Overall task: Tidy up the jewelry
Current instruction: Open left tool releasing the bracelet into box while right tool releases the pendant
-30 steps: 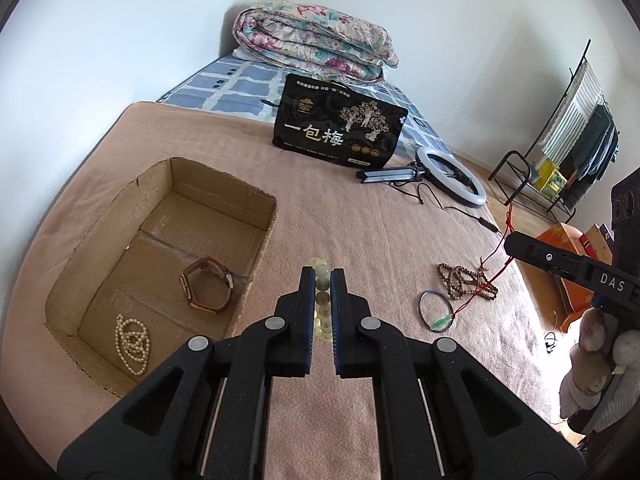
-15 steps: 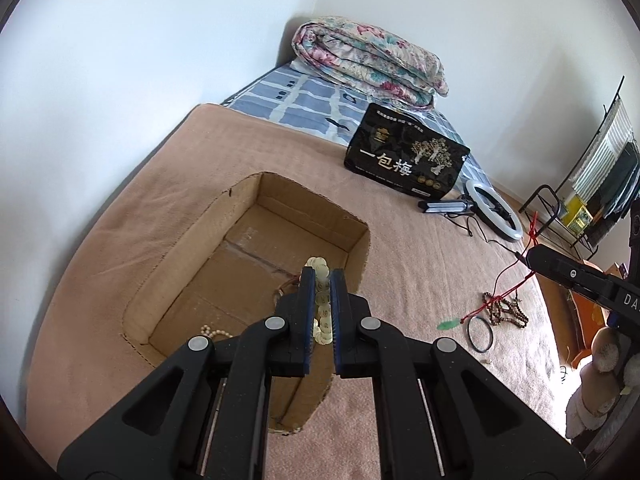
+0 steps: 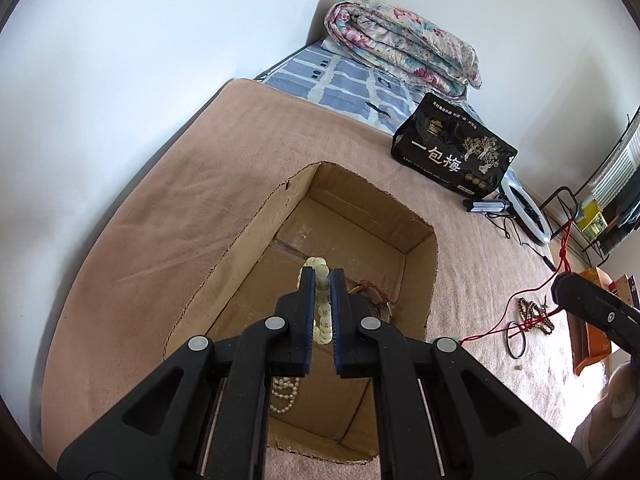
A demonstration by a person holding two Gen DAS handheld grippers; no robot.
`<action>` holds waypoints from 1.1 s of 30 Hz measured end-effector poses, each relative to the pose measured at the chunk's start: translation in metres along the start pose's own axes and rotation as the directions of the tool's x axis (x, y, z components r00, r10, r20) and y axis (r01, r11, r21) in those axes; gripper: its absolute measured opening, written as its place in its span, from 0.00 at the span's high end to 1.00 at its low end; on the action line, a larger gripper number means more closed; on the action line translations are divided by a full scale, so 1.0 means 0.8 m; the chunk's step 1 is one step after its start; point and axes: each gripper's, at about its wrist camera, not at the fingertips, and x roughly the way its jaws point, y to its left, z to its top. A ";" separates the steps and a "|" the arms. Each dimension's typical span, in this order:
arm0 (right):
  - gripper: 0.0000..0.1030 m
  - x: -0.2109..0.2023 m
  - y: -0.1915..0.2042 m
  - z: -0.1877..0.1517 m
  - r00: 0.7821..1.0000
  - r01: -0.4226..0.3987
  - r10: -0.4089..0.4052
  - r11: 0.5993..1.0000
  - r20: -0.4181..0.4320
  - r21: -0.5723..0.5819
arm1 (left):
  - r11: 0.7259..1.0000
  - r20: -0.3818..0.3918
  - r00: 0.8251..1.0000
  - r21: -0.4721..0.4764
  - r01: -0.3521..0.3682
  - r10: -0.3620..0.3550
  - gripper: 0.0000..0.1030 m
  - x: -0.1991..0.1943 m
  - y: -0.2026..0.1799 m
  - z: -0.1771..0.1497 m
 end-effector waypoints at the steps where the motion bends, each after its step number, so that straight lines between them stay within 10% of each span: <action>1: 1.00 0.007 0.004 -0.001 1.000 -0.001 0.001 1.000 -0.010 -0.005 | 1.000 -0.003 1.000 0.003 -0.004 0.004 0.95 0.004 0.000 0.002; 21: 0.96 0.075 0.019 -0.041 0.990 0.005 -0.006 1.000 -0.142 -0.013 | 0.999 -0.023 1.000 -0.033 0.009 -0.009 0.95 0.027 0.011 0.020; 24: 0.53 0.070 0.019 -0.038 0.991 0.035 -0.037 0.999 -0.126 -0.020 | 1.000 -0.021 1.000 -0.026 0.003 -0.004 0.95 0.024 0.006 0.021; 33: 0.32 0.044 0.020 -0.043 0.990 0.106 -0.112 0.992 -0.088 -0.070 | 1.000 0.004 1.000 0.006 -0.009 0.009 0.95 0.012 -0.012 0.022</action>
